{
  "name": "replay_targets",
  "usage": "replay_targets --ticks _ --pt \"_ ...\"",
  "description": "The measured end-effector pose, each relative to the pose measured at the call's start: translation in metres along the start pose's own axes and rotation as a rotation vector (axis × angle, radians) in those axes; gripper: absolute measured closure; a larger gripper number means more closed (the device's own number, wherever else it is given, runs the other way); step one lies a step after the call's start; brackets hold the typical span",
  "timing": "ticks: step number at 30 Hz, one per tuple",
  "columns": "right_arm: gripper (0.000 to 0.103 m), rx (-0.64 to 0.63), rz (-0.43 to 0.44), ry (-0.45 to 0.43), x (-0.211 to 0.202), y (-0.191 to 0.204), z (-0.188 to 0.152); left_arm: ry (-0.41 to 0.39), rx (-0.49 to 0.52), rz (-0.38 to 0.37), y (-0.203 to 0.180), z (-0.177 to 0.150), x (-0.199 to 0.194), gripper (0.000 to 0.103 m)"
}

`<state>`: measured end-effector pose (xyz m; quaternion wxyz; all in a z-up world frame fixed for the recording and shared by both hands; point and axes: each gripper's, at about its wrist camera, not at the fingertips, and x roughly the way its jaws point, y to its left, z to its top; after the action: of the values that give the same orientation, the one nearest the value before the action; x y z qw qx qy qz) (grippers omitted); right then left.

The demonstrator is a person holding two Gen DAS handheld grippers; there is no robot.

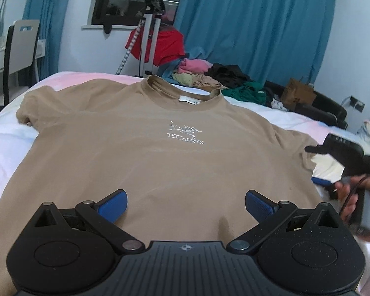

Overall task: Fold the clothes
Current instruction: 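Pinch the shirt hem with the right gripper and tug it flat, then grasp the tan shirt side with the right gripper and fold it over the center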

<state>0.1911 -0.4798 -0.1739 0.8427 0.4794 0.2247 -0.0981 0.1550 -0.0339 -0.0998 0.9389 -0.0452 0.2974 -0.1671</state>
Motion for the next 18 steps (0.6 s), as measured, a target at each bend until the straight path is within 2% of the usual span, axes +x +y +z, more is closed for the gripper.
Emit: replay_targets --ticks 3,4,6,7,8,9,11,13,17,18 --pt "0.022 -0.031 0.01 -0.043 0.008 0.007 -0.004 0.003 -0.016 -0.004 0.004 0.0 0.0 0.0" --pt "0.025 -0.055 -0.005 -0.067 0.011 0.011 -0.004 0.004 -0.019 -0.005 0.005 0.0 0.001 0.0" --pt "0.063 -0.093 -0.071 -0.095 0.017 0.02 -0.005 0.013 -0.025 -0.004 0.006 -0.002 0.003 0.0" --pt "0.071 -0.093 -0.093 -0.102 0.017 0.021 -0.006 0.02 -0.029 -0.003 0.007 -0.003 0.004 0.0" --pt "0.083 -0.096 -0.108 -0.115 0.015 0.023 -0.008 0.029 -0.034 -0.002 0.007 -0.003 0.006 0.0" --pt "0.088 -0.105 -0.108 -0.142 0.01 0.023 -0.011 0.037 -0.037 -0.001 0.007 -0.004 0.008 0.0" --pt "0.091 -0.114 -0.101 -0.188 -0.001 0.023 -0.017 0.045 -0.039 -0.002 0.007 -0.005 0.01 0.0" --pt "0.092 -0.074 -0.055 -0.19 -0.009 0.012 -0.017 0.045 -0.039 0.001 0.007 -0.005 0.01 0.0" --pt "0.089 0.049 0.045 -0.138 -0.001 -0.01 -0.01 0.033 -0.048 0.009 0.009 -0.002 0.009 0.0" --pt "0.084 0.076 0.052 -0.124 0.004 -0.014 -0.008 0.029 -0.053 0.012 0.01 -0.001 0.009 0.0"
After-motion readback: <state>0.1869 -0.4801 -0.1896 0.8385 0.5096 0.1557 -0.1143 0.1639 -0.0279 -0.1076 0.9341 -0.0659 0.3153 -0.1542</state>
